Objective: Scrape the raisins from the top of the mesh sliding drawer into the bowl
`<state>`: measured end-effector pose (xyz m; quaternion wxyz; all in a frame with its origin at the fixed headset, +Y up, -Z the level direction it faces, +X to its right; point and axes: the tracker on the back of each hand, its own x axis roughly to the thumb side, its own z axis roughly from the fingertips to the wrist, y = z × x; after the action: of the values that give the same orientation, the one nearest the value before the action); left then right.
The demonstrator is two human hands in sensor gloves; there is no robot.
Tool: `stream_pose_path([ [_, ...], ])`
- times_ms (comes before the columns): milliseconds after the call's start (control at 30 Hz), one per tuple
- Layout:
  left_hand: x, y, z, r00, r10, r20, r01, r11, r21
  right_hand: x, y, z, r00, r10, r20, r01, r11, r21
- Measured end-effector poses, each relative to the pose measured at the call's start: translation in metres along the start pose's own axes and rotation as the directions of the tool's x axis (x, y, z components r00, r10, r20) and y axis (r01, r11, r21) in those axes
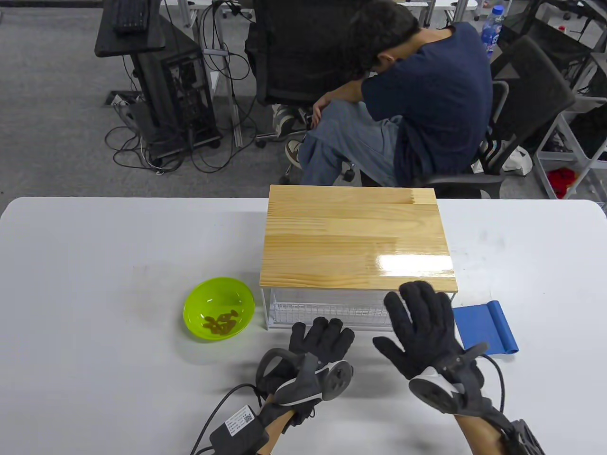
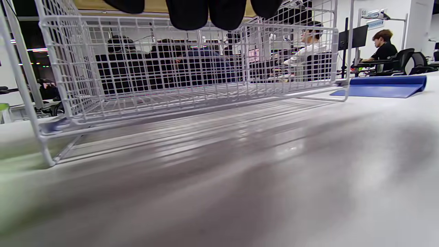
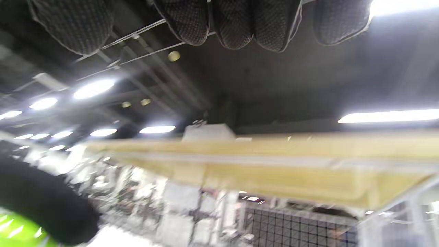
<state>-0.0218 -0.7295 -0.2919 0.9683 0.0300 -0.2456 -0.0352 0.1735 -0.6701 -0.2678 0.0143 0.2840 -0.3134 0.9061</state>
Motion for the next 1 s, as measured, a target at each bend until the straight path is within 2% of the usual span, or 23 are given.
stream_pose_path([
  [167,-0.008,0.001,-0.001,1.0,0.014,-0.02,-0.014,1.0,0.002,0.02,0.047,0.019,0.996,-0.036,0.077,0.015,0.966,0.258],
  [333,-0.013,-0.006,-0.004,0.999,-0.012,-0.036,0.01,0.999,-0.044,0.012,0.072,0.029,0.995,-0.1,-0.023,0.101,0.909,0.404],
  [600,-0.01,-0.01,-0.005,0.999,-0.027,-0.025,0.025,0.996,-0.083,0.006,0.091,0.034,0.995,-0.077,-0.068,0.101,0.866,0.491],
  [1000,-0.008,-0.011,-0.006,0.999,-0.026,-0.02,0.024,0.995,-0.1,0.006,0.092,0.032,0.993,-0.079,-0.087,0.112,0.861,0.495],
])
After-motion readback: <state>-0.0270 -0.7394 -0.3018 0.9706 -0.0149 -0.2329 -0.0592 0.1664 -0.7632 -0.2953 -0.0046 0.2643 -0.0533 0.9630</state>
